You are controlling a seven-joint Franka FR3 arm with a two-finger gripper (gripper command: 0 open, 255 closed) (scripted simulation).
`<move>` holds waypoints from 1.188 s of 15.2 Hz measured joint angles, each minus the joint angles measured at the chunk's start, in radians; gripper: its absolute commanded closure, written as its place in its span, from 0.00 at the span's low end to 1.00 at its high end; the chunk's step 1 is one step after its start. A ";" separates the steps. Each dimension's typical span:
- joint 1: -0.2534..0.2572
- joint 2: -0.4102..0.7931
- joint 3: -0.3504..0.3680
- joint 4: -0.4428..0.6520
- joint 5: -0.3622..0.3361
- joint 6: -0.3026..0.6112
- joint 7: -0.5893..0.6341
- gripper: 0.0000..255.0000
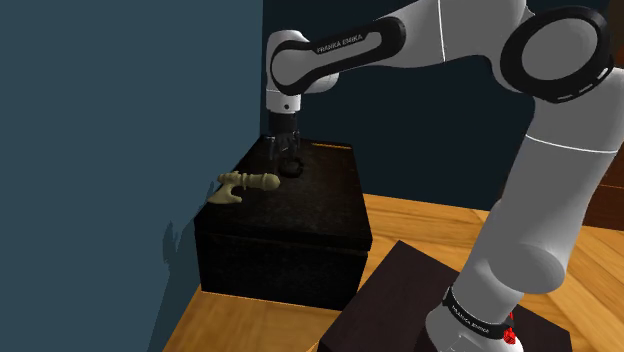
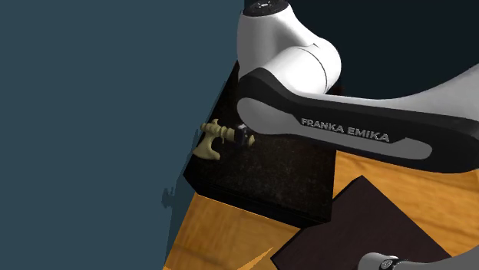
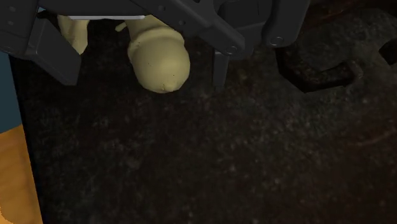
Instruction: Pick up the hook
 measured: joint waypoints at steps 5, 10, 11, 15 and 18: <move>0.019 0.189 0.015 0.207 -0.010 0.002 -0.023 0.00; 0.031 0.291 0.022 0.310 -0.017 0.009 -0.035 0.00; 0.032 0.296 0.022 0.306 -0.018 0.018 -0.035 0.00; 0.032 0.310 0.021 0.275 -0.019 0.064 -0.036 0.00; 0.032 0.311 0.021 0.268 -0.019 0.072 -0.037 1.00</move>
